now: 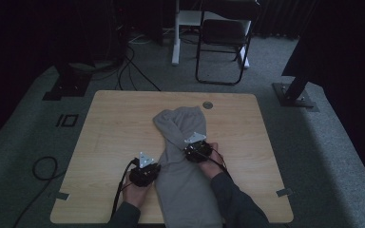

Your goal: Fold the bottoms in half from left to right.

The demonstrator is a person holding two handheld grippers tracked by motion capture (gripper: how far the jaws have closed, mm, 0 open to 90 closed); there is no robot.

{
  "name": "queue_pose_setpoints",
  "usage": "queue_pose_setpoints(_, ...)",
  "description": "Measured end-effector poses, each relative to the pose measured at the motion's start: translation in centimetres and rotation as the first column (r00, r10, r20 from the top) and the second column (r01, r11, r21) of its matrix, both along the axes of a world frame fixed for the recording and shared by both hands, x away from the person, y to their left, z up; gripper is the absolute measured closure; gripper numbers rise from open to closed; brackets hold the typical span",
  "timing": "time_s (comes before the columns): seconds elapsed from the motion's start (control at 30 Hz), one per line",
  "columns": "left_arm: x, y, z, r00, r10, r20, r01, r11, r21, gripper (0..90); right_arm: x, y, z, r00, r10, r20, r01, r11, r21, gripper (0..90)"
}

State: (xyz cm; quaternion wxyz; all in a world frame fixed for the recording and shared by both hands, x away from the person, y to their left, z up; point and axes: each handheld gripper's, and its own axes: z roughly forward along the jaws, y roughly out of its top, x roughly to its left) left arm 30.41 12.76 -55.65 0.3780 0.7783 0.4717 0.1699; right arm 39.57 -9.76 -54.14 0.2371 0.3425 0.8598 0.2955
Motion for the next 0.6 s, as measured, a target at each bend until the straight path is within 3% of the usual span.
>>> queue_pose_setpoints(0.1, 0.0, -0.1, 0.0, 1.0000, 0.001, 0.004, -0.001, 1.0000, 0.007, 79.1, 0.6, 1.1, 0.1, 0.9997, 0.026, -0.003, -0.026, 1.000, -0.001, 60.1)
queue_pose_setpoints(0.2, -0.1, 0.0, 0.0, 1.0000, 0.003, 0.004, -0.003, 1.0000, 0.004, 79.4, 0.8, 1.2, 0.3, 0.9982, 0.047, -0.039, -0.045, 0.998, 0.039, 77.4)
queue_pose_setpoints(0.27, -0.1, 0.0, 0.0, 1.0000, 0.004, 0.002, -0.004, 1.0000, -0.002, 81.5, 1.0, 0.7, 0.4, 0.9989, 0.024, -0.041, -0.022, 0.998, 0.054, 87.6)
queue_pose_setpoints(0.3, -0.1, 0.0, 0.0, 1.0000, 0.004, 0.002, -0.004, 1.0000, -0.002, 82.8, 1.2, 0.0, 0.6, 0.9987, -0.003, -0.050, 0.007, 0.996, 0.089, 89.2)
queue_pose_setpoints(0.33, -0.1, 0.0, 0.0, 1.0000, 0.004, 0.002, -0.004, 1.0000, -0.002, 83.8, 1.2, 0.0, 0.6, 0.9987, -0.003, -0.050, 0.007, 0.996, 0.089, 89.2)
queue_pose_setpoints(0.37, -0.1, 0.0, 0.0, 1.0000, 0.004, 0.002, -0.004, 1.0000, -0.002, 83.8, 1.3, -0.8, 0.8, 0.9978, -0.027, -0.061, 0.035, 0.991, 0.130, 89.2)
queue_pose_setpoints(0.4, -0.2, -0.1, 0.0, 1.0000, 0.004, 0.004, -0.004, 1.0000, 0.004, 84.5, 1.8, -2.9, 1.3, 0.9917, -0.088, -0.093, 0.108, 0.966, 0.236, 89.7)
queue_pose_setpoints(0.47, -0.2, -0.1, 0.0, 1.0000, 0.004, 0.004, -0.004, 1.0000, 0.004, 84.9, 2.2, -5.3, 1.6, 0.9811, -0.145, -0.129, 0.181, 0.924, 0.336, 89.7)
queue_pose_setpoints(0.5, -0.2, -0.1, 0.0, 1.0000, 0.005, 0.004, -0.005, 1.0000, 0.005, 85.0, 2.3, -6.3, 1.6, 0.9754, -0.171, -0.139, 0.210, 0.912, 0.351, 89.7)
queue_pose_setpoints(0.6, -0.2, -0.1, 0.0, 1.0000, 0.003, 0.006, -0.003, 1.0000, 0.006, 85.1, 2.5, -8.4, 1.0, 0.9642, -0.211, -0.161, 0.256, 0.897, 0.360, 89.5)
